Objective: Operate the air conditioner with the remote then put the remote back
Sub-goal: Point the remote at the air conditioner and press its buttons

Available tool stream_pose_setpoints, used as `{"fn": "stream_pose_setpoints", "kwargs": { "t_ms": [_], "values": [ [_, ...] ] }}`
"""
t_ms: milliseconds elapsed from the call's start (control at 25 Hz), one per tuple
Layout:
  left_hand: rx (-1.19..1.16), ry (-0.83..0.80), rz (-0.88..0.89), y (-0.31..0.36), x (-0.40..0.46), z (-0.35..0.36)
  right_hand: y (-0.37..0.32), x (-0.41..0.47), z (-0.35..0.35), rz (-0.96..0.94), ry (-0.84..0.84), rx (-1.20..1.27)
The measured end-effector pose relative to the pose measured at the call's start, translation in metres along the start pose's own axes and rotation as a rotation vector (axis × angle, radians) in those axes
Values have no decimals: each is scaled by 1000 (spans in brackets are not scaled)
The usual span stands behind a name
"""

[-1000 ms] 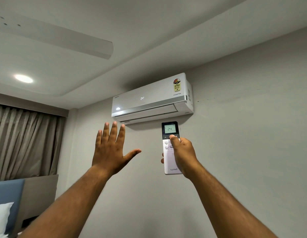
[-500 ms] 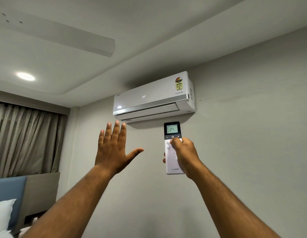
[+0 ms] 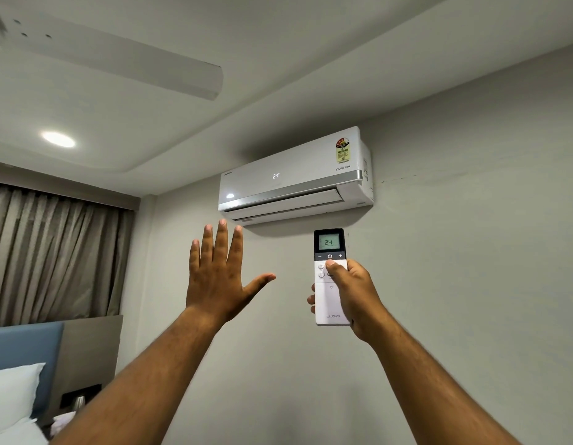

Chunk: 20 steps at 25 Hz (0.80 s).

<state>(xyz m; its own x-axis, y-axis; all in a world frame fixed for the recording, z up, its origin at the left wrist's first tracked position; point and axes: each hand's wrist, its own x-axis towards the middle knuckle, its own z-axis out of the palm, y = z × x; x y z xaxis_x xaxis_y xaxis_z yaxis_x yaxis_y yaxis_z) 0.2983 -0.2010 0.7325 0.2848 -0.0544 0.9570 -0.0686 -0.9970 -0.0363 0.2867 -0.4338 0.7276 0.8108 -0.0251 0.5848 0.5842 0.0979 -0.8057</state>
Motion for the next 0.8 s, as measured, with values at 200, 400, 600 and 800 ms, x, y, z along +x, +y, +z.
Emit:
{"fn": "stream_pose_setpoints", "kwargs": {
  "t_ms": [200,400,600,800],
  "values": [
    [3,1,-2,-3,0,4,4,1,3,-16,17,4],
    [9,-6,-3,-7,-2,8,8,1,3,1,28,28],
    [16,-10,1,-8,-3,9,9,0,2,-2,42,40],
    [19,-7,1,-6,-2,7,8,-1,2,-13,34,34]
  ]
}}
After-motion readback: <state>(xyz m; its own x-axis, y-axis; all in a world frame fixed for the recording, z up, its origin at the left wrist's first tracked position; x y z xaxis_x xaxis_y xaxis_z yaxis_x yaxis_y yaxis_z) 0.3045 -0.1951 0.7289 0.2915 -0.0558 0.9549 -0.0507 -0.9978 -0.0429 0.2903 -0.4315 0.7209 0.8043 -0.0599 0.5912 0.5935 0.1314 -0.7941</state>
